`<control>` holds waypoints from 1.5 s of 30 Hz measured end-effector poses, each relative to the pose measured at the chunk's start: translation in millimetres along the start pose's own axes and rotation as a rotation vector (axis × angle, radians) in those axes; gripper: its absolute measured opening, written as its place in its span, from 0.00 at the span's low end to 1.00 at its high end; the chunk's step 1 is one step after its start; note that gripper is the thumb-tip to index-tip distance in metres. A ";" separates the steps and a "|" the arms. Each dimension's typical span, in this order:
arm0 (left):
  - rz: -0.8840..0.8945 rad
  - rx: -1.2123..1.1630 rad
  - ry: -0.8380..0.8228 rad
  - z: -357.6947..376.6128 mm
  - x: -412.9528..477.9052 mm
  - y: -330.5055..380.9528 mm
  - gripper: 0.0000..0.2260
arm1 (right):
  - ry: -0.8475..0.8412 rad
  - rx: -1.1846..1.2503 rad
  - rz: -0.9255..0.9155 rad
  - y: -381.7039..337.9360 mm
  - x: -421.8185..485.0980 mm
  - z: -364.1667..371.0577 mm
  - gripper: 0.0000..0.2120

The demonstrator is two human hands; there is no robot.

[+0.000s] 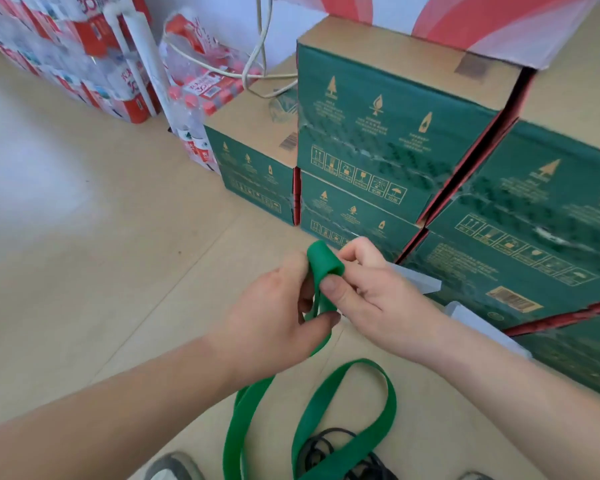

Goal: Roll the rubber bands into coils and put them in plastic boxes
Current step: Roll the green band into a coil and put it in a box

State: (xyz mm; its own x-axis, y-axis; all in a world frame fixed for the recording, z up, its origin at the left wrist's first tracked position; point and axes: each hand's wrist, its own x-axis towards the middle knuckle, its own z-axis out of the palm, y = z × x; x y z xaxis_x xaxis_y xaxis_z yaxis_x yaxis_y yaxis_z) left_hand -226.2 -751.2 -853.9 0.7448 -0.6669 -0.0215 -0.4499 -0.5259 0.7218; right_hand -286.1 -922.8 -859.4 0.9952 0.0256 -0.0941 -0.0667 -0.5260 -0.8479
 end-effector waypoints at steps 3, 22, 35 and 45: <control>-0.004 -0.124 0.008 -37.6 -20.1 35.8 0.13 | -0.082 -0.015 -0.011 -56.8 -0.8 -24.8 0.16; 0.040 -0.272 0.123 -65.3 -91.5 189.1 0.13 | 0.203 0.164 0.076 -190.5 -158.6 -97.1 0.17; 0.127 -0.036 0.093 -64.1 -81.9 178.8 0.12 | 0.170 -0.179 0.209 -176.4 -150.7 -108.9 0.22; 0.174 -0.281 0.170 -80.1 -89.1 175.6 0.05 | 0.155 0.010 0.171 -179.4 -150.9 -107.9 0.13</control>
State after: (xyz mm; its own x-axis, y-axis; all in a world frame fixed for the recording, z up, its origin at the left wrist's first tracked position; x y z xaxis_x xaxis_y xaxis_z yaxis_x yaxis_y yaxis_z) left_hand -332.1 -741.9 -669.8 0.7508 -0.6239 0.2169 -0.4422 -0.2308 0.8667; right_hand -416.6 -924.0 -636.8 0.9684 -0.1945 -0.1564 -0.2354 -0.5032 -0.8315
